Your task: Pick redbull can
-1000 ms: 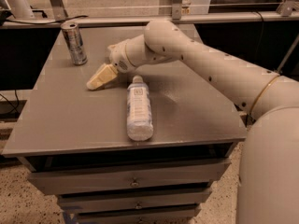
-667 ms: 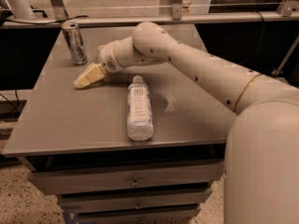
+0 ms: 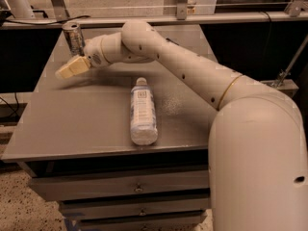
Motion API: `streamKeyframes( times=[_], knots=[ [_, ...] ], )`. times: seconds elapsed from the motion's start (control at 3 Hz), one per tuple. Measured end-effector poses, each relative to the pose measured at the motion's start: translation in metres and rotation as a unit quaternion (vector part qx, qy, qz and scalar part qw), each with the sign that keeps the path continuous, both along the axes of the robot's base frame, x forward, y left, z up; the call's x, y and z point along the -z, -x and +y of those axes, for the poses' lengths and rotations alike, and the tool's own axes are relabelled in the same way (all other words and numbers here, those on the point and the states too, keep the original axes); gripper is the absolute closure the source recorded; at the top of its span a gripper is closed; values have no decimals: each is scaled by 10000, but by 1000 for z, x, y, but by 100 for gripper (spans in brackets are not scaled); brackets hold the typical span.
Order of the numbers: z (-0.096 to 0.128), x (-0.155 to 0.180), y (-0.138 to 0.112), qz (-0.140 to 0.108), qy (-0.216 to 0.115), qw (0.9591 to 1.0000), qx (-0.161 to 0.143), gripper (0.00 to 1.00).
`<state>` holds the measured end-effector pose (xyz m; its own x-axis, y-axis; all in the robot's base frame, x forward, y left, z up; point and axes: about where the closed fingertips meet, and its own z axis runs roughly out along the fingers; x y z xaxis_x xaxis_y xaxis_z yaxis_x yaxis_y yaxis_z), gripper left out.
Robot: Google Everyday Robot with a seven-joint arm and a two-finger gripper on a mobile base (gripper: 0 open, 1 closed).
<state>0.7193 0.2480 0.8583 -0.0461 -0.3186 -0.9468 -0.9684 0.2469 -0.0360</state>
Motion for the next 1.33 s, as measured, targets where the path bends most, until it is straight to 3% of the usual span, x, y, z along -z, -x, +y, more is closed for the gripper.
streamKeyframes(
  times=[0.33,0.67,1.33],
  knots=[
    [8,-4,-14,-129,-152,9998,73,0],
    [4,-3,-32,-286,-287,9988,265,17],
    [-15,-17,-50,-563,-496,9954,593,64]
  ],
)
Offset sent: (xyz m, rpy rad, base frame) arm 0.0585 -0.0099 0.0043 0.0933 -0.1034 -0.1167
